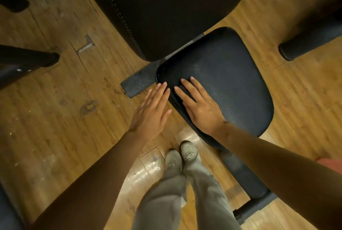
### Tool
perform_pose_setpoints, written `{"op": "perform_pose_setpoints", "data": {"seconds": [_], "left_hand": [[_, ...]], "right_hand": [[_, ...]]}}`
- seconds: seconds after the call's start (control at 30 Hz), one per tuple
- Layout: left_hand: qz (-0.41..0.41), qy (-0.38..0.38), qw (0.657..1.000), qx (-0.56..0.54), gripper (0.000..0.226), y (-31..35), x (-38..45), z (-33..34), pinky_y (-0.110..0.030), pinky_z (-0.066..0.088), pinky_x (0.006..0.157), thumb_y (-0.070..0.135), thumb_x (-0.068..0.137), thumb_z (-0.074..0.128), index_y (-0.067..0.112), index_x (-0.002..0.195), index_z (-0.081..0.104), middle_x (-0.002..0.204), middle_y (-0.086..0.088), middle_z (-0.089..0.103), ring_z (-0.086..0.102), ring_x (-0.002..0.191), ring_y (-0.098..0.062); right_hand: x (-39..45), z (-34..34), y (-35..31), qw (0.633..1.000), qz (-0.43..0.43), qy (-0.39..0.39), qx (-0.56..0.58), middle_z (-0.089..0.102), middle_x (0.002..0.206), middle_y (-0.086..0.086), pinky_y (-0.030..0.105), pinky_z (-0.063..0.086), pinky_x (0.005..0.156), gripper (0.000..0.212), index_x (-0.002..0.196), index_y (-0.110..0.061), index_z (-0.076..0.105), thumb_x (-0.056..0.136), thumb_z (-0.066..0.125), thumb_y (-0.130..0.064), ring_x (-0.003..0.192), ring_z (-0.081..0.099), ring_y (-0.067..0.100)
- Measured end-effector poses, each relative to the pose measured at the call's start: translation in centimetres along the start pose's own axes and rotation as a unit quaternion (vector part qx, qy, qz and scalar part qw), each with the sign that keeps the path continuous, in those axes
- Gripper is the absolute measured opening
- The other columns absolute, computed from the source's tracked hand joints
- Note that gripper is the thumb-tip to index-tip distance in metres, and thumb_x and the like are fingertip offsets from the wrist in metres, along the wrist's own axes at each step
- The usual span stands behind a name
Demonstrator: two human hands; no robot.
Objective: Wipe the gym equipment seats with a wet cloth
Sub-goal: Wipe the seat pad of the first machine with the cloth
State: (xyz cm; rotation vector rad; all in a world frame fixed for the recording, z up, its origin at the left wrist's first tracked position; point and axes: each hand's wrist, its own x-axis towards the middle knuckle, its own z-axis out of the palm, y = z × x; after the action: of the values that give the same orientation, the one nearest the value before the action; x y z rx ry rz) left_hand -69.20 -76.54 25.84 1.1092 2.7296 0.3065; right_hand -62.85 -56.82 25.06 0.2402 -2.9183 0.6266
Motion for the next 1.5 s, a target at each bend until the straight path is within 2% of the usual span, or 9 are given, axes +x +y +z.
{"op": "perform_pose_setpoints", "data": {"seconds": [0.17,0.3,0.43,0.53,0.8,1.0,1.1,1.27,1.5], "left_hand": [[0.032,-0.024,0.999,0.004,0.061,-0.3,0.2,-0.8,-0.040,0.019,0.122,0.039,0.101,0.030,0.004,0.151,0.035,0.161,-0.013,0.027,0.023,0.150,-0.024],[0.085,-0.031,0.996,-0.004,0.057,-1.9,1.1,-1.5,-0.036,0.011,0.123,0.037,0.102,0.028,0.005,0.148,0.041,0.160,-0.012,0.029,0.023,0.149,-0.023],[0.159,-0.036,0.987,-0.017,0.054,-4.2,2.3,-2.0,-0.037,0.012,0.124,0.035,0.103,0.030,0.007,0.146,0.044,0.160,-0.012,0.029,0.023,0.150,-0.024],[0.209,-0.045,0.977,-0.018,0.056,-5.2,3.0,-2.3,-0.039,0.017,0.123,0.036,0.103,0.028,0.006,0.146,0.046,0.160,-0.012,0.029,0.024,0.149,-0.024],[0.313,-0.049,0.948,-0.034,0.056,-7.9,5.5,-1.6,-0.040,0.018,0.124,0.037,0.103,0.025,0.006,0.146,0.043,0.161,-0.009,0.028,0.021,0.151,-0.022],[0.335,-0.005,0.941,-0.046,0.054,-9.6,6.1,-0.7,-0.029,0.005,0.124,0.032,0.103,0.032,0.005,0.150,0.036,0.162,-0.010,0.026,0.019,0.151,-0.021],[0.353,0.025,0.934,-0.056,0.053,-10.0,6.0,-0.1,-0.035,0.013,0.124,0.031,0.103,0.033,0.004,0.149,0.038,0.161,-0.012,0.028,0.021,0.150,-0.023],[0.412,0.089,0.901,-0.101,0.053,-10.9,7.7,1.6,-0.042,0.016,0.124,0.026,0.102,0.043,0.000,0.148,0.037,0.158,-0.017,0.032,0.024,0.149,-0.026],[0.518,0.174,0.828,-0.128,0.066,-13.6,12.3,3.9,-0.045,0.017,0.123,0.037,0.100,0.052,-0.007,0.146,0.033,0.155,-0.024,0.032,0.026,0.147,-0.035]], "right_hand": [[-0.5,-0.4,-1.3,0.998,0.037,0.017,-0.052,0.044,0.152,0.015,0.056,0.029,0.117,0.043,0.143,-0.014,0.054,0.102,0.049,-0.023,0.143,0.037,0.037],[0.6,0.4,-2.4,0.991,0.053,0.058,-0.110,0.049,0.149,0.012,0.060,0.024,0.118,0.033,0.131,-0.011,0.064,0.101,0.053,-0.019,0.142,0.041,0.031],[0.7,0.7,-2.7,0.985,0.064,0.085,-0.134,0.049,0.149,0.012,0.059,0.025,0.118,0.031,0.130,-0.007,0.065,0.099,0.060,-0.010,0.140,0.043,0.032],[0.4,0.9,-3.7,0.984,0.104,0.097,-0.103,0.052,0.146,0.015,0.055,0.035,0.114,0.032,0.130,-0.004,0.064,0.099,0.059,-0.006,0.137,0.046,0.035],[1.1,2.0,-5.3,0.969,0.179,0.119,-0.126,0.058,0.139,0.012,0.048,0.043,0.108,0.033,0.133,-0.011,0.063,0.105,0.052,-0.023,0.137,0.046,0.034],[1.1,3.0,-6.4,0.937,0.274,0.152,-0.151,0.050,0.147,0.013,0.050,0.044,0.106,0.035,0.134,-0.019,0.062,0.106,0.045,-0.032,0.134,0.044,0.041],[1.6,3.9,-7.2,0.919,0.304,0.192,-0.161,0.055,0.141,0.013,0.050,0.049,0.098,0.035,0.131,-0.018,0.065,0.106,0.044,-0.030,0.127,0.051,0.041],[1.6,4.8,-7.6,0.913,0.278,0.249,-0.167,0.060,0.136,0.013,0.050,0.049,0.098,0.032,0.132,-0.011,0.064,0.105,0.049,-0.019,0.120,0.055,0.037],[3.1,8.4,-9.3,0.877,0.195,0.383,-0.215,0.055,0.140,0.017,0.036,0.040,0.112,0.041,0.141,-0.002,0.047,0.103,0.056,-0.016,0.130,0.051,0.030]]}}
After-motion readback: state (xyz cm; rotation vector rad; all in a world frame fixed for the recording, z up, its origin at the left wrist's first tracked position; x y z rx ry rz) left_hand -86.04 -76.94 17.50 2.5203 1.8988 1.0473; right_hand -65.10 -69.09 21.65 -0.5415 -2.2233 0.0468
